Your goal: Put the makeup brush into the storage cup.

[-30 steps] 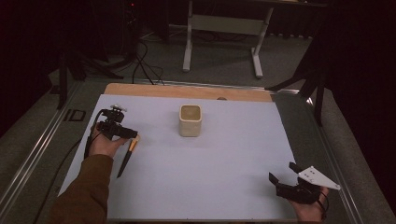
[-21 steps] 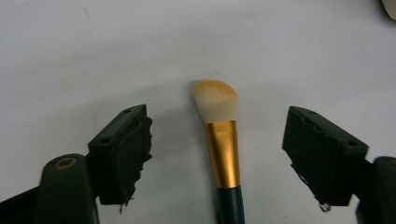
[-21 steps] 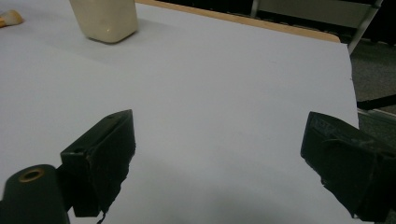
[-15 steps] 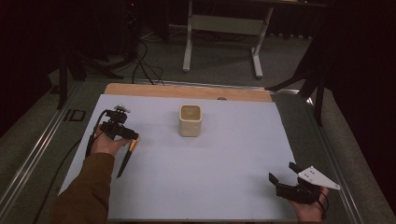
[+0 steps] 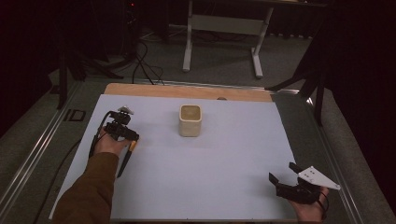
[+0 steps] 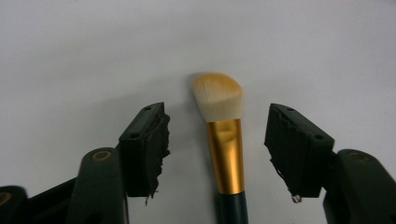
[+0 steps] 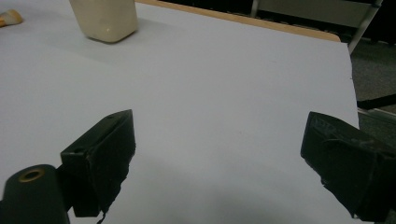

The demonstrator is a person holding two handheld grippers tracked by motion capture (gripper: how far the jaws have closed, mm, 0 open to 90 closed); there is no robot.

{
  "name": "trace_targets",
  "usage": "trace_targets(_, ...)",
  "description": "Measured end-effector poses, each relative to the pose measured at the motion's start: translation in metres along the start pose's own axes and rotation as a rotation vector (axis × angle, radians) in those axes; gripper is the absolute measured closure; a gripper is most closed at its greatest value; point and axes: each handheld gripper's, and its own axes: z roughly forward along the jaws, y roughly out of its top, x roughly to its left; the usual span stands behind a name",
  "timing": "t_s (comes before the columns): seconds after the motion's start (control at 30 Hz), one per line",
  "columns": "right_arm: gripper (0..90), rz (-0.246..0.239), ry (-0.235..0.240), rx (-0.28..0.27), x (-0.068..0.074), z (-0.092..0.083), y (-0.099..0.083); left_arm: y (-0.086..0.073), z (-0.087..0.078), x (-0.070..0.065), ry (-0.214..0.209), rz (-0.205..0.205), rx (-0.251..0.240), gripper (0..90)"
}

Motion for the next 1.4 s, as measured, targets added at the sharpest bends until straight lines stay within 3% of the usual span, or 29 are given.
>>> trace_targets(0.13,9.7,0.000,0.000,0.000,0.000,0.000,0.000,0.001,0.007,-0.002,-0.004,0.014,0.033,45.7)
trace_targets(0.67,9.7,-0.001,-0.001,0.001,0.000,0.000,0.000,0.000,0.027,0.000,-0.031,-0.042,0.113,59.7)
trace_targets(0.9,9.7,-0.001,-0.001,0.003,0.000,0.000,0.000,0.000,0.028,0.000,-0.008,-0.043,0.113,69.0)
trace_targets(1.17,9.7,-0.003,0.000,0.006,0.000,0.000,0.000,-0.001,0.026,0.001,0.002,-0.037,0.109,69.8)
trace_targets(1.4,9.7,-0.004,0.001,0.007,0.000,0.000,0.000,-0.002,0.015,0.006,-0.013,-0.061,0.059,70.0)
